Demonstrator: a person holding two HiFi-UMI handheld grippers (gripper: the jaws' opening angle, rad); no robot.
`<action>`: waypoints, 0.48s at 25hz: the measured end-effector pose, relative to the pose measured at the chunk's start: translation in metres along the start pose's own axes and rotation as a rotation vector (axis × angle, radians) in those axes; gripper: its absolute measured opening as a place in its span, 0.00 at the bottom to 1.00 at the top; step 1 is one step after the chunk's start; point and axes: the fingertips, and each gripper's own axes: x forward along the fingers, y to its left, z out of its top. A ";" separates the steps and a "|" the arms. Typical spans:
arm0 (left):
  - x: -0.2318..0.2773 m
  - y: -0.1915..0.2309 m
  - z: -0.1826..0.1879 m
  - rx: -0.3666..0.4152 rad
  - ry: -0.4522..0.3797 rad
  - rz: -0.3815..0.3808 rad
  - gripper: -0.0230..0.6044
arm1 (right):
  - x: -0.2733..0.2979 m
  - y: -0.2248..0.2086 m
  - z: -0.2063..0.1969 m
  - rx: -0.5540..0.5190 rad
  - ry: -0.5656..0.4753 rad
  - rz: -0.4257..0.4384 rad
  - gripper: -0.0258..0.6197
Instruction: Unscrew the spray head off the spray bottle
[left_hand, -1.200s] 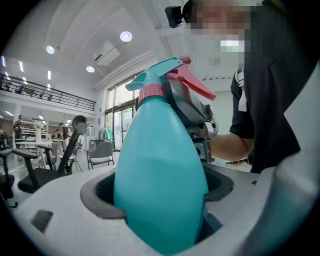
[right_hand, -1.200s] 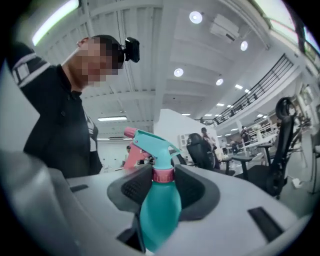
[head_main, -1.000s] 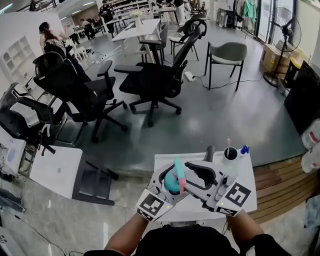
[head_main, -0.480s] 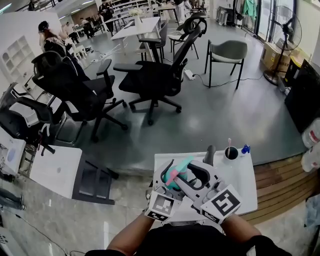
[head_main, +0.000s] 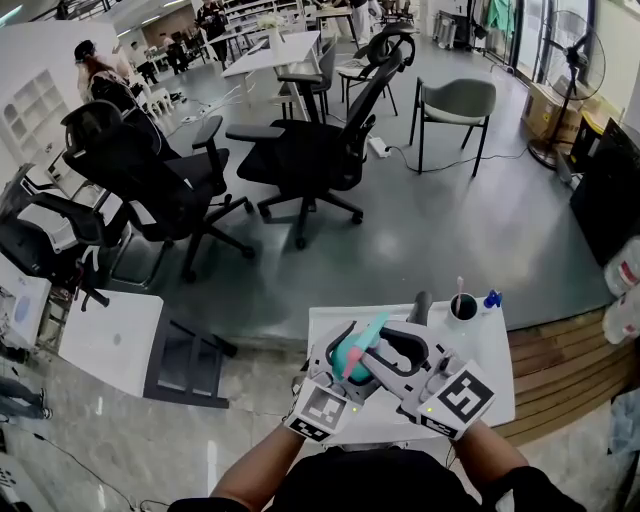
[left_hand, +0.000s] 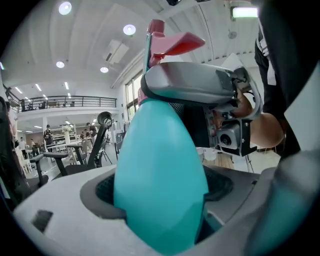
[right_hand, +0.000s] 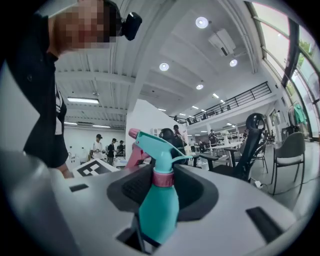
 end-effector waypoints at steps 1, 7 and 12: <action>-0.001 -0.002 0.004 0.006 -0.010 -0.024 0.72 | -0.001 0.001 0.001 0.003 -0.006 0.029 0.26; -0.011 -0.035 0.031 -0.056 -0.139 -0.290 0.72 | -0.014 0.021 0.013 0.034 -0.057 0.263 0.26; -0.023 -0.054 0.045 -0.047 -0.208 -0.425 0.72 | -0.026 0.039 0.018 0.029 -0.072 0.409 0.26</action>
